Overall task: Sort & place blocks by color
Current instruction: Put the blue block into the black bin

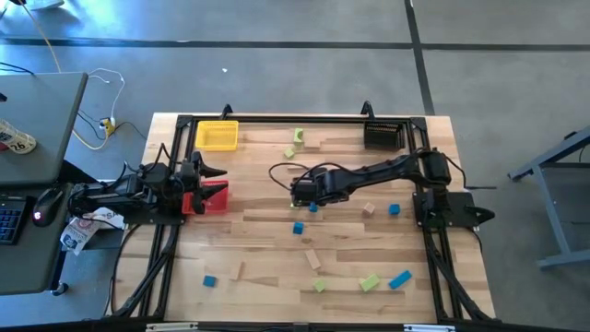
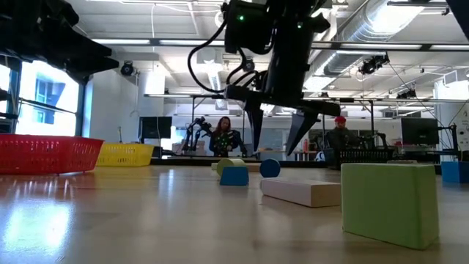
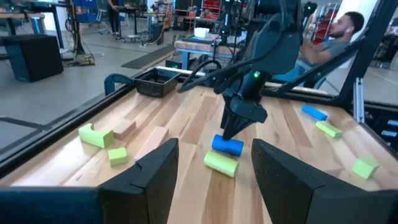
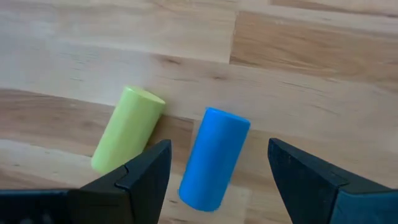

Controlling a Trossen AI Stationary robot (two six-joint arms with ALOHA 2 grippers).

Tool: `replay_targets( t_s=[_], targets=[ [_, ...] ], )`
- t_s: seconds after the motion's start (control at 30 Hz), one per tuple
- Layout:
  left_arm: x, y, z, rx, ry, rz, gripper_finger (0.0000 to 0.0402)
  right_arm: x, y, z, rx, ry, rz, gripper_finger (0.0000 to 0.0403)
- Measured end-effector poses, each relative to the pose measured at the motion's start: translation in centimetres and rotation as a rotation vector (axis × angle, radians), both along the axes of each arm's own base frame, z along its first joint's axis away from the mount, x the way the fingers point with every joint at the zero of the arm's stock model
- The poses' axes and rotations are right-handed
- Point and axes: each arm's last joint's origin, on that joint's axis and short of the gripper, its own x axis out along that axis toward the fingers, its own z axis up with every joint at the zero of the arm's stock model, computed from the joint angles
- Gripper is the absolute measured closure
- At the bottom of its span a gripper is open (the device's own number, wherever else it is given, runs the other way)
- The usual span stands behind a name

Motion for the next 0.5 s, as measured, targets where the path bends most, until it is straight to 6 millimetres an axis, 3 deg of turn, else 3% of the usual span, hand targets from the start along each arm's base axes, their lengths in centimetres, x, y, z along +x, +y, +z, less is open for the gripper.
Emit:
replay_targets(
  t_s=[0.4,0.5],
  targets=[
    [0.0,0.0,0.0,0.001,0.0,0.0,0.0212,0.8,0.1,-2.8,0.031,0.036,-0.026,0.015],
    [0.0,0.0,0.0,0.0,0.0,-0.001,0.0212,0.8,0.1,-3.0,0.029,0.045,-0.014,0.017]
  ],
)
